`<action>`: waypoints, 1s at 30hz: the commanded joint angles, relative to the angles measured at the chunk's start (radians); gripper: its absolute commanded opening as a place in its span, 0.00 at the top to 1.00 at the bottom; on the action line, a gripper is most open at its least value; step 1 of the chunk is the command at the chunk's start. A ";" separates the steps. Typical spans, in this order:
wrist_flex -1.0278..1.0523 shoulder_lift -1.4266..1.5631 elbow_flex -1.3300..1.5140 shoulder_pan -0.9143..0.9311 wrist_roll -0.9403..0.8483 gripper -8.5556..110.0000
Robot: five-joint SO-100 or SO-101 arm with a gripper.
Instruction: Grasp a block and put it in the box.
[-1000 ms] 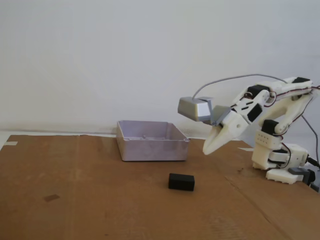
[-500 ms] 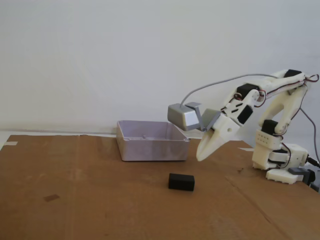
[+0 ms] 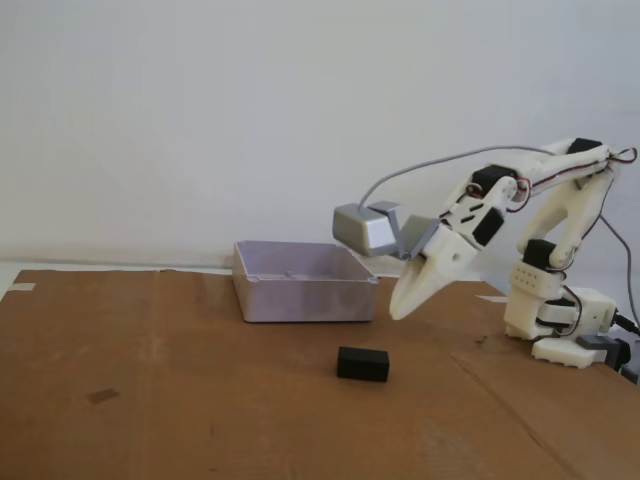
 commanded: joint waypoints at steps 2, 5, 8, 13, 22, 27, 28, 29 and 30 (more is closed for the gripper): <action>-0.052 -0.060 -0.160 0.002 -0.003 0.93; -0.052 -0.130 -0.221 0.002 -0.005 0.93; -0.052 -0.195 -0.291 0.002 -0.006 0.93; -0.052 -0.272 -0.388 0.002 -0.006 0.93; -0.052 -0.296 -0.391 0.011 -0.006 0.93; -0.052 -0.298 -0.388 0.012 -0.006 0.93; -0.052 -0.298 -0.388 0.014 -0.006 0.93; -0.052 -0.298 -0.388 0.014 -0.006 0.93; -0.052 -0.298 -0.388 0.014 -0.006 0.93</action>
